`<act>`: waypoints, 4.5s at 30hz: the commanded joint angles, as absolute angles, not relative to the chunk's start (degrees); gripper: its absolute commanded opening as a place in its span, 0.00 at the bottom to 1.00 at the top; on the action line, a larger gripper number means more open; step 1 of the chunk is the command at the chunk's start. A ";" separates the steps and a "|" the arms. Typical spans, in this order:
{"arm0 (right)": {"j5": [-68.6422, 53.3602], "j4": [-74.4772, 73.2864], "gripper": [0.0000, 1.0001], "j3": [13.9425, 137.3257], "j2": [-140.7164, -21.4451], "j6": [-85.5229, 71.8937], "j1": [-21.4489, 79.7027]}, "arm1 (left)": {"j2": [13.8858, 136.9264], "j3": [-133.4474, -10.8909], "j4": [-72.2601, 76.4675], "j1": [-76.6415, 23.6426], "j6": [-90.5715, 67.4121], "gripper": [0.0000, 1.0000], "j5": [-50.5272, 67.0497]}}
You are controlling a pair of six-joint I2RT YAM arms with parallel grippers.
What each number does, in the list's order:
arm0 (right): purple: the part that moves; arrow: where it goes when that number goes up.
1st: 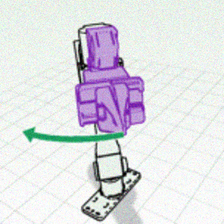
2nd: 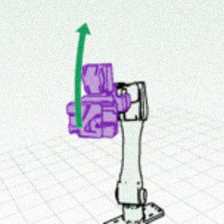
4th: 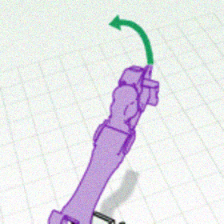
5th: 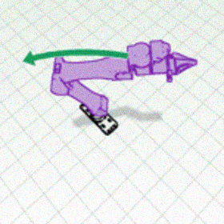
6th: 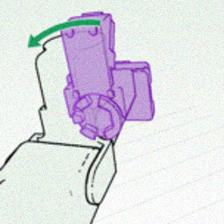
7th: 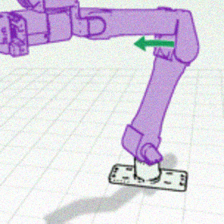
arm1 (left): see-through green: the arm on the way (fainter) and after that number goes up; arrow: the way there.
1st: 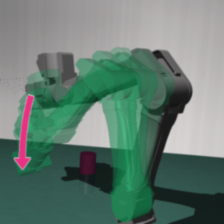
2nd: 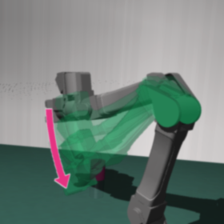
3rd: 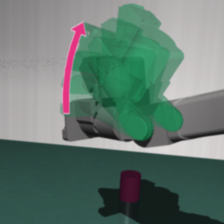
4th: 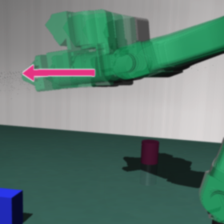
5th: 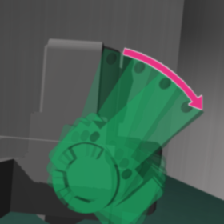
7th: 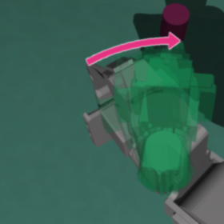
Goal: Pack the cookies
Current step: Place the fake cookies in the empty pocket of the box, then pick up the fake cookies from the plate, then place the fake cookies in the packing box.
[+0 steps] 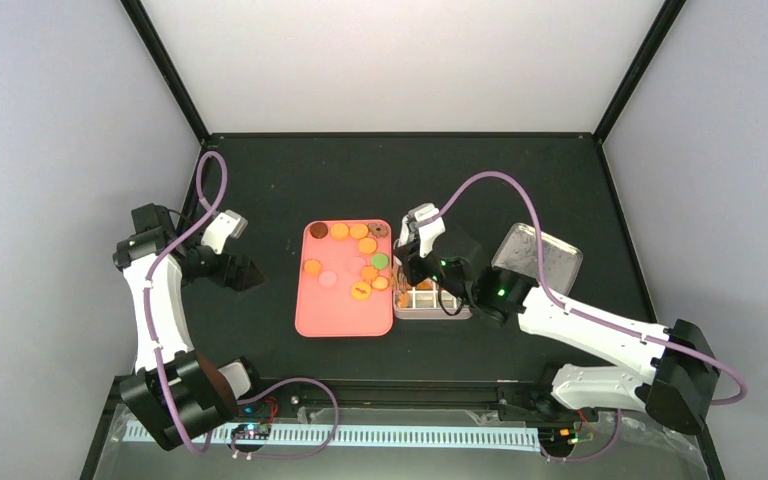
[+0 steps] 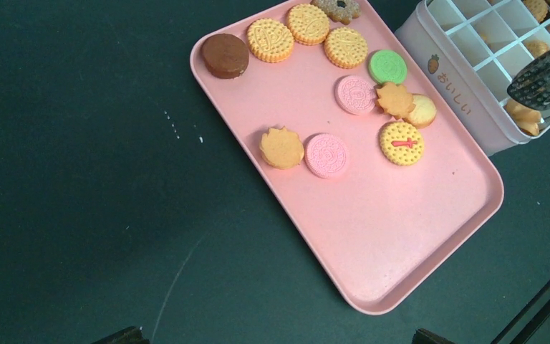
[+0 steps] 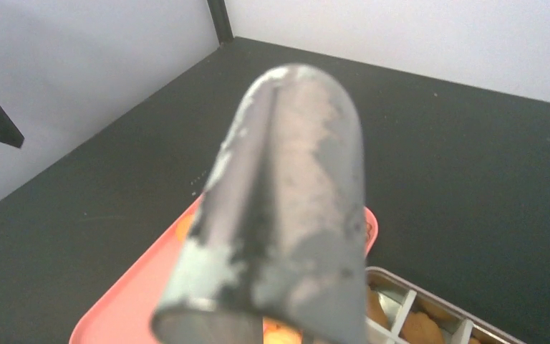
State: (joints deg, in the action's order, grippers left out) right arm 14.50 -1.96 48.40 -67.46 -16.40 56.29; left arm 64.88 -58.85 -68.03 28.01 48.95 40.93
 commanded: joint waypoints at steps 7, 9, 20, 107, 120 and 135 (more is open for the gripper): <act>16.20 -1.40 0.20 44.45 -64.52 -18.28 56.60 | 64.36 -60.03 -68.91 28.32 49.74 0.99 40.96; 16.28 -1.47 0.20 44.22 -64.47 -18.28 56.60 | 64.27 -60.10 -69.04 28.35 49.66 0.99 41.04; 16.02 -1.16 0.21 52.03 -66.36 -14.10 56.60 | 64.63 -60.42 -69.17 28.30 48.97 0.99 41.15; 30.13 -1.89 0.20 41.42 -56.18 -15.29 60.29 | 63.46 -46.68 -51.63 27.16 44.32 0.99 42.87; 31.07 -6.04 0.28 42.14 -54.48 -16.61 60.12 | 58.63 -46.15 -53.95 25.52 46.61 0.99 42.85; 26.19 -9.87 0.29 45.45 -49.72 -13.45 53.92 | 59.15 -48.62 -54.47 24.76 44.39 0.99 43.65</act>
